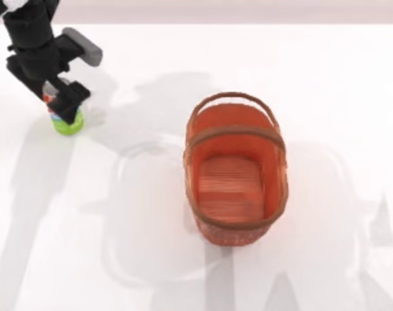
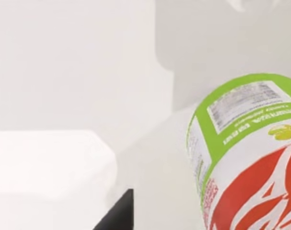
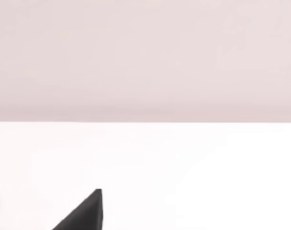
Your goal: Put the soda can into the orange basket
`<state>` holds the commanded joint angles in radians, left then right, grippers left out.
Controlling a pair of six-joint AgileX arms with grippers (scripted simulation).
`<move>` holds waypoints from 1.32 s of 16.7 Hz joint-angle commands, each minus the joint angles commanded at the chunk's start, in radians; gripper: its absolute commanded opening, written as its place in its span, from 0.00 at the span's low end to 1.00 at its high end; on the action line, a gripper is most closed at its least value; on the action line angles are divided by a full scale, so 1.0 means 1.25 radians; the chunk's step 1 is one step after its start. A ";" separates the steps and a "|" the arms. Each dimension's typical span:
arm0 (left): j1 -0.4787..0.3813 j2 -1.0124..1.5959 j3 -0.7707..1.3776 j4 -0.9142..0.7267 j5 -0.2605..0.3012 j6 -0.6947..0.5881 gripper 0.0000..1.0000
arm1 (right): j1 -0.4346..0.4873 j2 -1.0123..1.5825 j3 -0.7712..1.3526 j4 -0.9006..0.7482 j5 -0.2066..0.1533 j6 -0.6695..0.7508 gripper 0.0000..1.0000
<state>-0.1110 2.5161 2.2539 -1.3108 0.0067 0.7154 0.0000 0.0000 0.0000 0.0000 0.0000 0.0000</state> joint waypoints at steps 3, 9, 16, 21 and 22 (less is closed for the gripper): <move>0.000 0.000 0.000 0.000 0.000 0.000 0.40 | 0.000 0.000 0.000 0.000 0.000 0.000 1.00; 0.000 0.000 0.000 0.000 0.000 0.000 0.00 | 0.000 0.000 0.000 0.000 0.000 0.000 1.00; 0.000 0.000 0.000 0.000 0.000 0.000 0.00 | 0.000 0.000 0.000 0.000 0.000 0.000 1.00; -0.007 -0.009 -0.026 0.049 0.034 -0.015 0.00 | 0.000 0.000 0.000 0.000 0.000 0.000 1.00; -0.011 -0.015 -0.043 0.083 0.057 -0.027 0.00 | 0.000 0.000 0.000 0.000 0.000 0.000 1.00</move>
<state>-0.1250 2.4972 2.2003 -1.2073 0.0783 0.6821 0.0000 0.0000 0.0000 0.0000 0.0000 0.0000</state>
